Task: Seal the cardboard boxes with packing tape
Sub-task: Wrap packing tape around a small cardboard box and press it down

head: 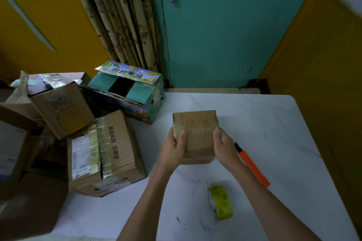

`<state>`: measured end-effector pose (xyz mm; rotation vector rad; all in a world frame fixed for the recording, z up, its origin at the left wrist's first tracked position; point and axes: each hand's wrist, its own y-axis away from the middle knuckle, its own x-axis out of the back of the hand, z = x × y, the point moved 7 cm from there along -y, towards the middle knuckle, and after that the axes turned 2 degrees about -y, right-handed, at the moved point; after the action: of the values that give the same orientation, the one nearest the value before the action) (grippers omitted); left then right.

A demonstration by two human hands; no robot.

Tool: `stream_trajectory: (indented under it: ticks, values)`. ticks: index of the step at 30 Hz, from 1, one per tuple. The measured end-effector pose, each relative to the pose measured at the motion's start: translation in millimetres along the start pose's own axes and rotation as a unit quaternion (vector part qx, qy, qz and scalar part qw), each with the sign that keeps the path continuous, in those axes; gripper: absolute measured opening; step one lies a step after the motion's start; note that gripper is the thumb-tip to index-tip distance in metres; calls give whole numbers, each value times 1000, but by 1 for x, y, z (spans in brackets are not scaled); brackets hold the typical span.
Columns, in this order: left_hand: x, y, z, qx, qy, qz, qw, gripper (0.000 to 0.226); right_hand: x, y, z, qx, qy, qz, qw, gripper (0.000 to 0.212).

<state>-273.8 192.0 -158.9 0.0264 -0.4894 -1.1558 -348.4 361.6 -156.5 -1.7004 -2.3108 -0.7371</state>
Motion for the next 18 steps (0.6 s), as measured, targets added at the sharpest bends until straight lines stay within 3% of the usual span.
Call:
stream_trajectory:
  ticks: [7,11,13,18]
  values:
    - [8,-1,8,2,-57,25,998,51,11,4,-3,-12,-39,22,999,48]
    - [10,-17,16,84,-131,2,988,39,11,-7,-15,-46,37,1,998,57]
    - [7,-17,19,110,-127,15,986,47,10,-11,-17,-59,74,33,995,62]
    - [4,-7,17,98,-123,68,985,49,14,-8,-18,-60,91,84,991,66]
